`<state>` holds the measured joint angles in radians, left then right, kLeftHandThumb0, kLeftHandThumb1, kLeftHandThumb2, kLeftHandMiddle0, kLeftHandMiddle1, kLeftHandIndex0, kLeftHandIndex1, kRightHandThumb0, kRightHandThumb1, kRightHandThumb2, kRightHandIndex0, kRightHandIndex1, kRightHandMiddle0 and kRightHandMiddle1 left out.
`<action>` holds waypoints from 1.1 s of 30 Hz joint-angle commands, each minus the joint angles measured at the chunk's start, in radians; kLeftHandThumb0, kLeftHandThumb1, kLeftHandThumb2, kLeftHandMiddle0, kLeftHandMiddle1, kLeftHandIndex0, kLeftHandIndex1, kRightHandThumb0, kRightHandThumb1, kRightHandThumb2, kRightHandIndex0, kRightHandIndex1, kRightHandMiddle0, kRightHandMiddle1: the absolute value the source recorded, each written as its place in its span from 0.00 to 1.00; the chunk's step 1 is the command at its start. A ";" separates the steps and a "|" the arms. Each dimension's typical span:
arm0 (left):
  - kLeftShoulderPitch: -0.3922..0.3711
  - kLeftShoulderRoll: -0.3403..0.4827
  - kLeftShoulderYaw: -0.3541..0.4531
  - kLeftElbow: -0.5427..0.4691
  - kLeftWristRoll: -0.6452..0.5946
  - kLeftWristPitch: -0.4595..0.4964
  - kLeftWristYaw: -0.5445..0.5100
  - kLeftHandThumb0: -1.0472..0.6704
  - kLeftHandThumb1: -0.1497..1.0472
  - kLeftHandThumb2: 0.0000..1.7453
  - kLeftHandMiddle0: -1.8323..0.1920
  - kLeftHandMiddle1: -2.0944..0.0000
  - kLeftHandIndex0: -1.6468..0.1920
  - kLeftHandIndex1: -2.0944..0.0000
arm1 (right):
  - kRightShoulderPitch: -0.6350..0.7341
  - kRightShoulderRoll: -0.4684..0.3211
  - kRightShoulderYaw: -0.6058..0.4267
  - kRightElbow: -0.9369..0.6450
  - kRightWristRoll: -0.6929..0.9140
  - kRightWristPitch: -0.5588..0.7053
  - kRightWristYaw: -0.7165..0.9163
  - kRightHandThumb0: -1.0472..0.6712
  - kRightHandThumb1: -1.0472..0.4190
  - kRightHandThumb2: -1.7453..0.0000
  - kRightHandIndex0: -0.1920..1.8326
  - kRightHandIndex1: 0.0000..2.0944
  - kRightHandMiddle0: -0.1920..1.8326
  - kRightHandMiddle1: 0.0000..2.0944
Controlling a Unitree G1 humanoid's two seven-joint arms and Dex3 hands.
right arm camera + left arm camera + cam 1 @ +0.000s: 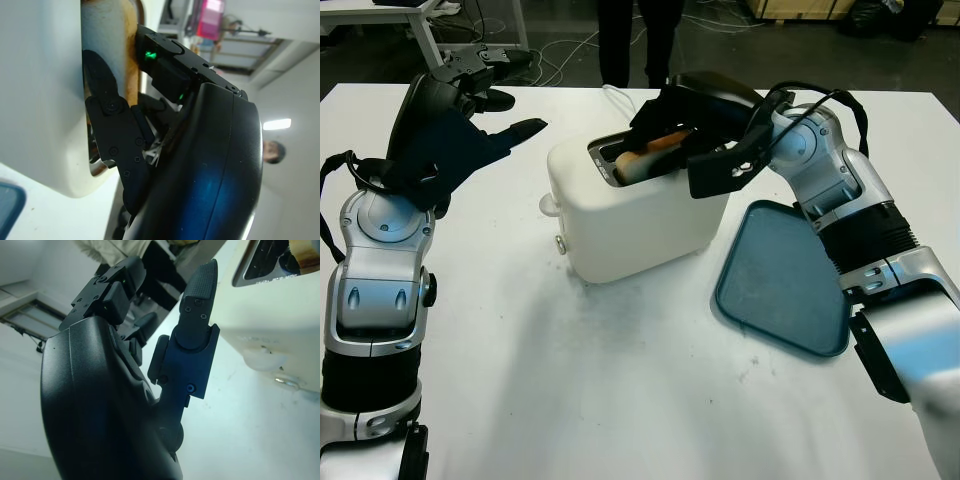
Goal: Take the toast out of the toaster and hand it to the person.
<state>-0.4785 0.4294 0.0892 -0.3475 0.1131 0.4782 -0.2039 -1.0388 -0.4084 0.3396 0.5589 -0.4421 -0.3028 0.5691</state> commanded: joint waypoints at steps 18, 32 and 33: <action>0.005 -0.005 0.003 -0.006 0.000 0.002 0.003 0.31 0.89 0.05 0.81 0.57 0.69 0.81 | -0.021 -0.089 0.145 0.051 -0.208 -0.199 -0.175 0.26 0.09 0.87 0.64 0.83 0.50 0.81; 0.005 -0.013 0.005 -0.006 -0.001 0.006 0.006 0.31 0.89 0.05 0.81 0.58 0.69 0.82 | -0.080 -0.080 0.084 0.150 -0.204 -0.267 -0.383 0.34 0.09 0.81 0.64 0.83 0.51 0.83; 0.004 -0.012 0.004 -0.007 0.000 0.007 0.006 0.31 0.89 0.05 0.81 0.58 0.69 0.82 | -0.088 -0.080 0.080 0.154 -0.204 -0.260 -0.387 0.34 0.09 0.81 0.64 0.83 0.50 0.83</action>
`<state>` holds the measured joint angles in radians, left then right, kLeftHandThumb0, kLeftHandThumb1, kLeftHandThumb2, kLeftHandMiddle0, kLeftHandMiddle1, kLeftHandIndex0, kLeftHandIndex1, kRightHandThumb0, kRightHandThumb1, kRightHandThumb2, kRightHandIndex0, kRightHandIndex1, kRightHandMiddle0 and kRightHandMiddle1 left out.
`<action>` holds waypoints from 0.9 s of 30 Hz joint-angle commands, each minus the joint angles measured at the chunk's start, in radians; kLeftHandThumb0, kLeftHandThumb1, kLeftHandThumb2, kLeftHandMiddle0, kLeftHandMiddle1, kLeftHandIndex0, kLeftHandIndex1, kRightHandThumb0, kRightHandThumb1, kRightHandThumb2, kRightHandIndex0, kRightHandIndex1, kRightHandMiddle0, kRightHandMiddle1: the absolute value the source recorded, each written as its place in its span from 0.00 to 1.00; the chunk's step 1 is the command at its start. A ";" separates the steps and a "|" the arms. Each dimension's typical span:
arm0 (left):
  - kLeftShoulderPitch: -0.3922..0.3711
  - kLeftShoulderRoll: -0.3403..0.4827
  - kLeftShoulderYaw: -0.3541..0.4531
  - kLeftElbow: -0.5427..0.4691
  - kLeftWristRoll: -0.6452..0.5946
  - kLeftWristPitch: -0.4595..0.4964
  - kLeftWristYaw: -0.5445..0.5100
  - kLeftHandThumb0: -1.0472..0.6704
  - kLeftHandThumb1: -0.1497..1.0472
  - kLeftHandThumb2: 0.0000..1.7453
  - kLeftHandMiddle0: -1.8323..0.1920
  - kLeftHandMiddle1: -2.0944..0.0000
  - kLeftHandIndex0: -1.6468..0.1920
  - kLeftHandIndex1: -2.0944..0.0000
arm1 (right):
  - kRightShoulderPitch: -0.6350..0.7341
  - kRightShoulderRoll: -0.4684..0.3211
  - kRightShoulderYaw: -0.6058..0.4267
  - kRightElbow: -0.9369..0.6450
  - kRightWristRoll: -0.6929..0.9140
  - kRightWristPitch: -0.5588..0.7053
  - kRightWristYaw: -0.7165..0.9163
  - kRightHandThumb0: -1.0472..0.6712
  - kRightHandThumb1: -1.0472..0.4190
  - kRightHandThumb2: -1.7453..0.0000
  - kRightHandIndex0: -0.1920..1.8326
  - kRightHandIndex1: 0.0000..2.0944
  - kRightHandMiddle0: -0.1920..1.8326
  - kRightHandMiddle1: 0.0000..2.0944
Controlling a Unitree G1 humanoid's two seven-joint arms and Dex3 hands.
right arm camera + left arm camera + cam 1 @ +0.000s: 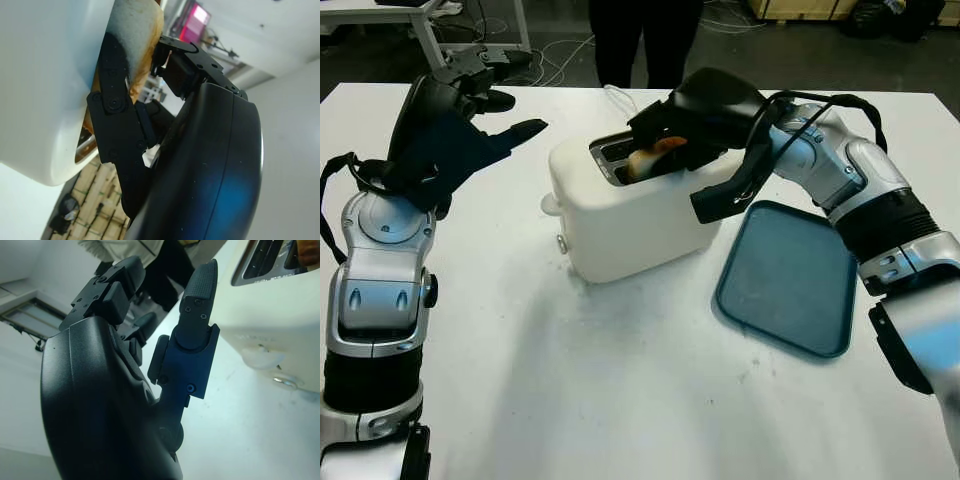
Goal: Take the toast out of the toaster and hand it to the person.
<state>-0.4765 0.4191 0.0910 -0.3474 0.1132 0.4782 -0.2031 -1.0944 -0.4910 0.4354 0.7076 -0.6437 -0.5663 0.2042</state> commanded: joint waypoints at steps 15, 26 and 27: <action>0.003 0.000 0.005 -0.004 -0.003 0.001 0.000 0.32 0.89 0.05 0.82 0.57 0.69 0.82 | -0.228 0.010 -0.190 0.231 0.179 0.073 0.027 0.33 0.09 0.75 0.60 0.83 0.48 0.83; 0.001 0.003 0.005 -0.001 0.000 -0.001 0.000 0.32 0.89 0.05 0.82 0.57 0.69 0.82 | -0.331 -0.039 -0.265 0.413 0.197 0.191 -0.126 0.33 0.09 0.75 0.60 0.83 0.48 0.83; 0.001 0.003 0.005 0.000 0.000 -0.002 0.000 0.32 0.89 0.05 0.81 0.57 0.69 0.82 | -0.336 -0.040 -0.263 0.434 0.194 0.216 -0.144 0.32 0.09 0.75 0.60 0.83 0.48 0.83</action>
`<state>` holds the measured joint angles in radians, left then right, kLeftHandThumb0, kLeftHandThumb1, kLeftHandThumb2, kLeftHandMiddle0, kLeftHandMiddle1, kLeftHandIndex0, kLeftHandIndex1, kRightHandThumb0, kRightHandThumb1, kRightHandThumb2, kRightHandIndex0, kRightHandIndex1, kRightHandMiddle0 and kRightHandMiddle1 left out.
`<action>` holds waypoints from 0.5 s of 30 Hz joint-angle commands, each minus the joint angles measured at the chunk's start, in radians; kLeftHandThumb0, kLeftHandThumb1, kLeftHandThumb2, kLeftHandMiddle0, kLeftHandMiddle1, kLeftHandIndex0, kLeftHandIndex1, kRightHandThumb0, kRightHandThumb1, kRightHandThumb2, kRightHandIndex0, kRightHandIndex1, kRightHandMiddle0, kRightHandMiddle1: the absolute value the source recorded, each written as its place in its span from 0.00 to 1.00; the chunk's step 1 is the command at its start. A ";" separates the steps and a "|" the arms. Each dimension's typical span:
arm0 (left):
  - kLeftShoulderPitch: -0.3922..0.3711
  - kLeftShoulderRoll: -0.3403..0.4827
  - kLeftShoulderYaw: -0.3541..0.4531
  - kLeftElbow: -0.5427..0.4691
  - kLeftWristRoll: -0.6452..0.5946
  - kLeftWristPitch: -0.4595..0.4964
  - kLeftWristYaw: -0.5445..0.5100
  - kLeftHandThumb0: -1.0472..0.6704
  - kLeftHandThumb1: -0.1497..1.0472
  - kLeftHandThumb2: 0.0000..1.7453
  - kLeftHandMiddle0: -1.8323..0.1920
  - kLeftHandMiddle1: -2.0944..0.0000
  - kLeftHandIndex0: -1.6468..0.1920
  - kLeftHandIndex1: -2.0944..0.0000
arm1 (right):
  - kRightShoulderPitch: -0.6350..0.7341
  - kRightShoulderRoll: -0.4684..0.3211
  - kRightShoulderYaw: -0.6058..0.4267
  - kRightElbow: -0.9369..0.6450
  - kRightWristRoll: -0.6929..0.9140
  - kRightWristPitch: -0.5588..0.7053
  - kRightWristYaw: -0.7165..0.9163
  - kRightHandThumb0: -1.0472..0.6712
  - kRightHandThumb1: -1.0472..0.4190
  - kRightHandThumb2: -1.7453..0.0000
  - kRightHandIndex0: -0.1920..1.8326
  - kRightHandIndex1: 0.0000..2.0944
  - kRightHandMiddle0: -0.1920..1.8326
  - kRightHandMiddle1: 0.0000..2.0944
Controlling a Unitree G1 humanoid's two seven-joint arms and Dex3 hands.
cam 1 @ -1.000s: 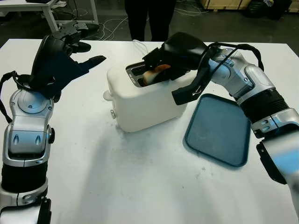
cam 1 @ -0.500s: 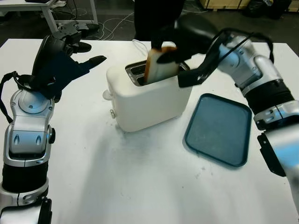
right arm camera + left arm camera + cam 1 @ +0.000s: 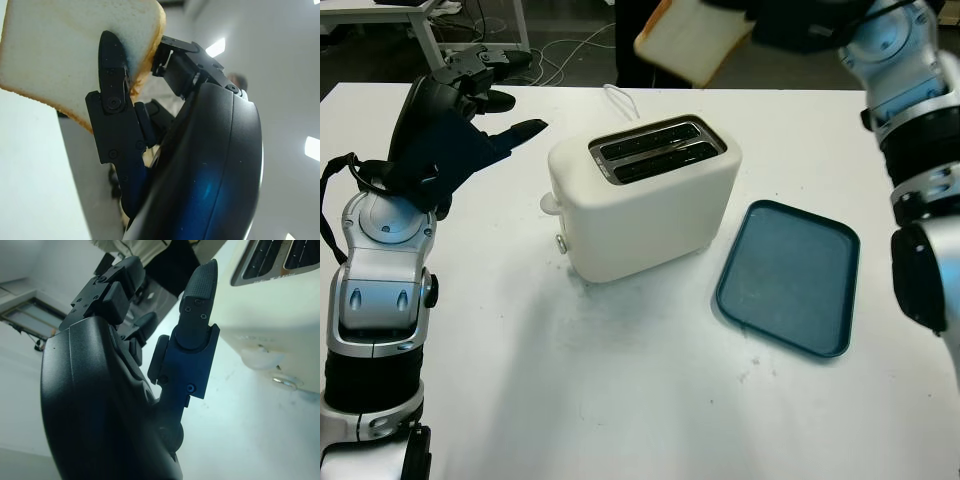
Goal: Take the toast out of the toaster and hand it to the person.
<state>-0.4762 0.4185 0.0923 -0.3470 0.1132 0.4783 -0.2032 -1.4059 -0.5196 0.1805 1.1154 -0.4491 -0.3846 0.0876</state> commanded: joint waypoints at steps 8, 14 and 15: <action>-0.001 0.004 0.006 -0.002 -0.006 0.004 -0.004 0.33 0.89 0.05 0.82 0.57 0.69 0.82 | -0.025 -0.030 -0.014 0.154 -0.004 0.189 -0.202 0.36 0.09 0.78 0.55 0.83 0.43 0.81; 0.000 0.005 0.008 0.005 -0.008 -0.005 -0.006 0.32 0.89 0.05 0.82 0.56 0.69 0.81 | 0.025 0.001 -0.091 0.196 0.077 0.237 -0.234 0.38 0.09 0.78 0.48 0.83 0.28 0.78; 0.000 0.006 0.007 0.005 -0.008 -0.006 -0.007 0.32 0.89 0.05 0.82 0.56 0.69 0.81 | 0.032 0.011 -0.101 0.202 0.087 0.250 -0.236 0.40 0.09 0.78 0.48 0.83 0.31 0.81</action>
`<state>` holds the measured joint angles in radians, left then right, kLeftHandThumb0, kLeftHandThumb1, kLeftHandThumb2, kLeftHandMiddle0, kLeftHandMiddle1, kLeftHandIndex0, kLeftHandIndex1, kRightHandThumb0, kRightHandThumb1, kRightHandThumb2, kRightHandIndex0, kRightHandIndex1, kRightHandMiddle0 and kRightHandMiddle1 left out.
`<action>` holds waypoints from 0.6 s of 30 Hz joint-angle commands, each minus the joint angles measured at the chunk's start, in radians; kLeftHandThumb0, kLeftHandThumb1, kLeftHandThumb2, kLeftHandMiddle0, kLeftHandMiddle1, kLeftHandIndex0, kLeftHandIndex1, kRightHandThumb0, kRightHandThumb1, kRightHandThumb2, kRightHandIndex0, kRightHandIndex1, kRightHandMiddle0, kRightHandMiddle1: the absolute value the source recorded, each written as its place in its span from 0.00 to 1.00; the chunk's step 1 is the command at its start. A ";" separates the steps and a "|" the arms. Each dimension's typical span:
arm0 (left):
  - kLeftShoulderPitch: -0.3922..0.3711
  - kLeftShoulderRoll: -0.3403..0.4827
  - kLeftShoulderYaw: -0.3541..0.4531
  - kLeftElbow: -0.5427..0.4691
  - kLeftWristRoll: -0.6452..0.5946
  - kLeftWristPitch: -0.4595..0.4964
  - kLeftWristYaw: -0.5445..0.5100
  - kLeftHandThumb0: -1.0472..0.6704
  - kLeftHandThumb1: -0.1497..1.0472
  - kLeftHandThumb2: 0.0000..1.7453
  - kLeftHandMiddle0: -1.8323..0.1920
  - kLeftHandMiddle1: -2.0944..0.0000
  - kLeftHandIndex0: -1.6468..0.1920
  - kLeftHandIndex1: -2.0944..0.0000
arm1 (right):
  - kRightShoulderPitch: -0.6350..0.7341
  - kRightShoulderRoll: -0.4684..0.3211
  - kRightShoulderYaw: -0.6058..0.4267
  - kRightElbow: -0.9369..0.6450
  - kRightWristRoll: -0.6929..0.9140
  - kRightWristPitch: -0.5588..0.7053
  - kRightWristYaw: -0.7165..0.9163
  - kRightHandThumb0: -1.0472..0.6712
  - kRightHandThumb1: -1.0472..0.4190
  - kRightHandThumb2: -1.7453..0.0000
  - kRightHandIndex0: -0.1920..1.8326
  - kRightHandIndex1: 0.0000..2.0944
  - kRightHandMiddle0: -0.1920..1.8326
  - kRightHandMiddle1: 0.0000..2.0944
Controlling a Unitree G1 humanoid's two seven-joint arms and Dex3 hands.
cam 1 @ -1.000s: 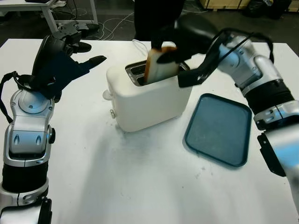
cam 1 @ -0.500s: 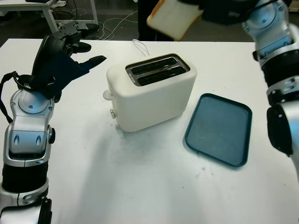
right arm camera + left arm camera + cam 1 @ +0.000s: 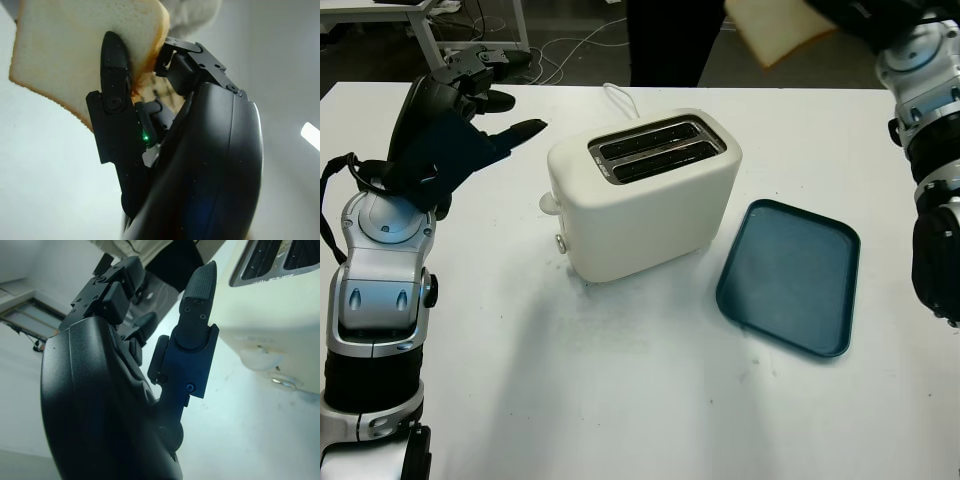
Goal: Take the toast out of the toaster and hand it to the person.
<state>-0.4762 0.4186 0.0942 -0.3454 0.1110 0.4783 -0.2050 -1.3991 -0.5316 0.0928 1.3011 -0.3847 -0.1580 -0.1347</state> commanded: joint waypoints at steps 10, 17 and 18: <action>0.003 0.002 0.007 -0.004 -0.008 0.010 -0.004 0.32 0.89 0.05 0.83 0.56 0.70 0.81 | 0.090 0.090 -0.032 0.035 0.036 0.087 -0.083 0.45 0.09 0.81 0.48 0.83 0.42 0.69; 0.006 0.007 0.003 -0.010 -0.004 0.013 -0.002 0.32 0.89 0.05 0.82 0.56 0.69 0.81 | 0.122 0.132 -0.076 0.044 0.084 0.113 -0.059 0.50 0.09 0.80 0.39 0.83 0.31 0.83; 0.007 0.007 0.004 -0.011 -0.005 0.015 -0.003 0.33 0.89 0.05 0.82 0.57 0.70 0.81 | 0.123 0.137 -0.086 0.045 0.092 0.124 -0.058 0.49 0.09 0.81 0.39 0.83 0.31 0.81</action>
<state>-0.4757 0.4186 0.0948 -0.3423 0.1053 0.4833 -0.2050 -1.2869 -0.4008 0.0231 1.3363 -0.3185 -0.0562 -0.1961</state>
